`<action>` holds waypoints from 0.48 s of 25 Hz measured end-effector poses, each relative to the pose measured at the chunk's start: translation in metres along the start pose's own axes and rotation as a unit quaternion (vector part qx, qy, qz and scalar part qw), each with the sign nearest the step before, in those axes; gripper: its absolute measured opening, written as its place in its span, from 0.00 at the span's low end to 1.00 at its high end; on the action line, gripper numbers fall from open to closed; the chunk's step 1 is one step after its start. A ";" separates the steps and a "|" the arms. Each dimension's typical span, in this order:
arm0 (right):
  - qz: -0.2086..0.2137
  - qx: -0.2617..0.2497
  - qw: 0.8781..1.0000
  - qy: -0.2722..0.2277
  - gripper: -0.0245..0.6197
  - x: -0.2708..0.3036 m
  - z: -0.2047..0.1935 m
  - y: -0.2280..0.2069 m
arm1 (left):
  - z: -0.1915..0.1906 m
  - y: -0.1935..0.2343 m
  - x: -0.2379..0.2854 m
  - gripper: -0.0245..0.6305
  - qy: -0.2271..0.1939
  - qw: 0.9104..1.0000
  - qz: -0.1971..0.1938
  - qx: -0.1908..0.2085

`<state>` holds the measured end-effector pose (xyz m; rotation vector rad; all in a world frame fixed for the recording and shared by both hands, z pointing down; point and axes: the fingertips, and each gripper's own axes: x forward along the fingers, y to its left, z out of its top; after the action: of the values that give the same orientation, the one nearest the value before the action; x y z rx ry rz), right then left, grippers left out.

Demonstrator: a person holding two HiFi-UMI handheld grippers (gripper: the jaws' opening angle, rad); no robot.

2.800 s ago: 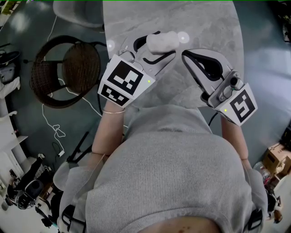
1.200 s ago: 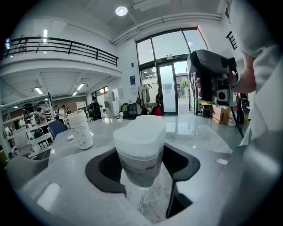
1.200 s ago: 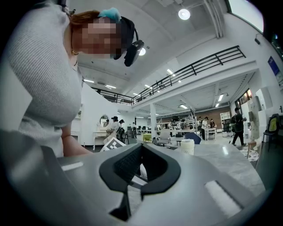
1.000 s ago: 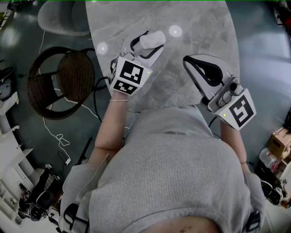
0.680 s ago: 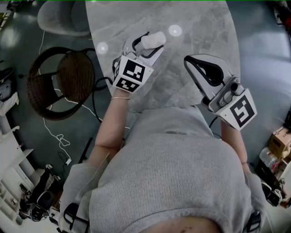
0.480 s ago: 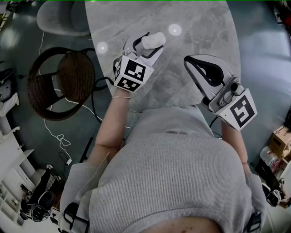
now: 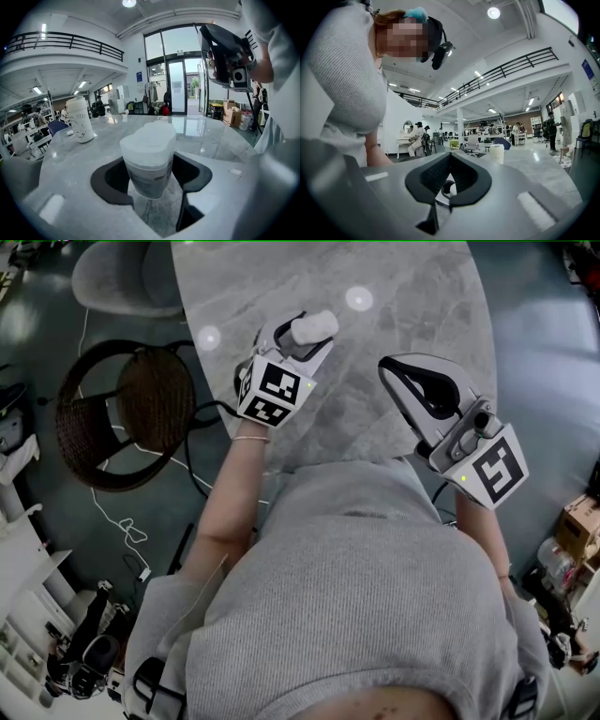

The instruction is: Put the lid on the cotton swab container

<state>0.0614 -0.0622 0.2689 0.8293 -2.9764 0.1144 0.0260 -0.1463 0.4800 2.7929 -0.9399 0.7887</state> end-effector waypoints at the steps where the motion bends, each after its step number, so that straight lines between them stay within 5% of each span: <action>1: 0.000 0.001 1.000 0.000 0.04 0.000 0.000 0.000 | -0.001 0.000 0.000 0.44 0.001 1.000 0.000 -0.001; 12: -0.002 0.003 1.000 0.000 0.04 0.000 0.001 -0.001 | -0.011 -0.005 0.003 0.44 0.014 1.000 -0.002 0.000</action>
<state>0.0612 -0.0630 0.2682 0.8353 -2.9756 0.1243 0.0261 -0.1411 0.4910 2.7750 -0.9283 0.8239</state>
